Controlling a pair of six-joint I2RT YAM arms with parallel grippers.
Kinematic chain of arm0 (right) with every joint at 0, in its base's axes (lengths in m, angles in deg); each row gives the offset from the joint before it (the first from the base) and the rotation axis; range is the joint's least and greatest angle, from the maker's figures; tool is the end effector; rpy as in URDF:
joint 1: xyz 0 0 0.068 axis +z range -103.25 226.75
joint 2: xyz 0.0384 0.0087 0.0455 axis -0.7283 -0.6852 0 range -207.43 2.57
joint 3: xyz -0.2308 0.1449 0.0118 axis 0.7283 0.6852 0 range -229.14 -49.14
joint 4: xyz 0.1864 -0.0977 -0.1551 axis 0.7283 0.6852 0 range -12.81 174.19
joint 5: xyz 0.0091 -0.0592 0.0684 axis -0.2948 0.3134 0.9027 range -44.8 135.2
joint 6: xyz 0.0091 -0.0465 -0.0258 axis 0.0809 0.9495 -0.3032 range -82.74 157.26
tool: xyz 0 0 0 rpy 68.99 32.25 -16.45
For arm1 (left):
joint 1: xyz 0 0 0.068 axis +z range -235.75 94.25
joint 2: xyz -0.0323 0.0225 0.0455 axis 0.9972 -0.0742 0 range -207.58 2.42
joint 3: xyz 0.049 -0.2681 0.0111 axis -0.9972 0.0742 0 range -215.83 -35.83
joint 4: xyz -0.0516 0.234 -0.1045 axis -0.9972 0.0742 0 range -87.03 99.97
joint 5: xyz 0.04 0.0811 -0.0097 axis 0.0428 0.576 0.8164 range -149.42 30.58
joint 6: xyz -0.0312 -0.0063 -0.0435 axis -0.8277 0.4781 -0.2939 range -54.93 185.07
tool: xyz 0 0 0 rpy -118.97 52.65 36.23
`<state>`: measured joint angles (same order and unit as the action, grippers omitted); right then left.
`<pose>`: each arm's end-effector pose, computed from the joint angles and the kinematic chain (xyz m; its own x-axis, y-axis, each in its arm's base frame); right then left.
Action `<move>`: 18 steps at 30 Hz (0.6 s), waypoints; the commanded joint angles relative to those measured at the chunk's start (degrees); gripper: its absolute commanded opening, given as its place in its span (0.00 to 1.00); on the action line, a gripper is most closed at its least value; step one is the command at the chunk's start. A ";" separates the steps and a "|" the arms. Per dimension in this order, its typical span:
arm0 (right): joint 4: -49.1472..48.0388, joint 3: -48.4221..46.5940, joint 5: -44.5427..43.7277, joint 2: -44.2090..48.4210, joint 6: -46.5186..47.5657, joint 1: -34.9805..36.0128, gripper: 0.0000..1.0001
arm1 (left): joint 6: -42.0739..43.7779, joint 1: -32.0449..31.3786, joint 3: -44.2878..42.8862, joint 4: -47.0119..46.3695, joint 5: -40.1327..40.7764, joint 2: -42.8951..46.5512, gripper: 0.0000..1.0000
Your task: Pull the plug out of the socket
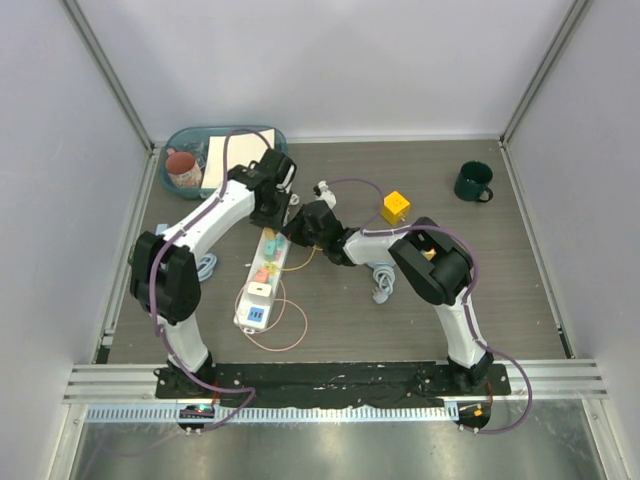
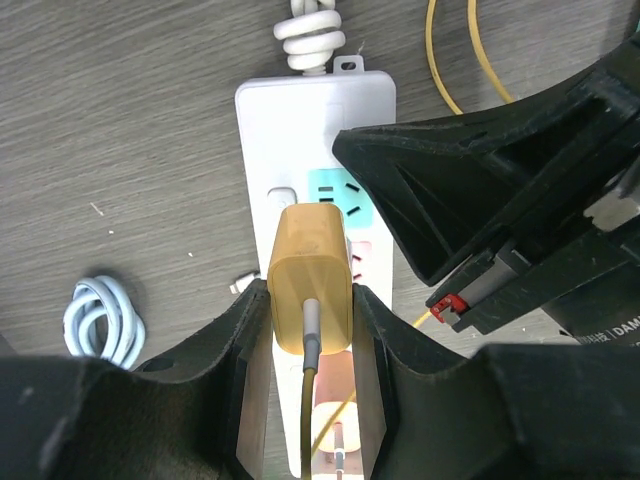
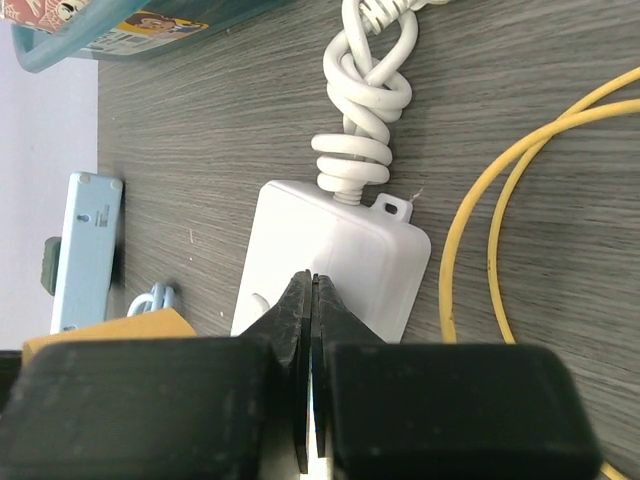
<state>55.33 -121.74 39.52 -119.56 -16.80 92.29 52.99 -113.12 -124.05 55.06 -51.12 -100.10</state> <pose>0.3260 0.3272 0.1388 -0.7163 0.4204 -0.5570 -0.1176 0.7141 0.6901 0.3338 -0.1670 0.2688 -0.8802 0.2225 -0.4193 0.2244 0.9734 0.0453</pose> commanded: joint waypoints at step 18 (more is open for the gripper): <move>14.92 15.71 -14.17 37.62 11.95 -6.15 0.45 | -4.35 -1.01 -24.54 -8.57 -11.71 -8.48 0.00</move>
<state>67.87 -110.00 35.77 -94.69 -9.20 88.61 51.36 -113.27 -147.68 53.93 -54.51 -105.65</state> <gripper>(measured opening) 0.382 0.368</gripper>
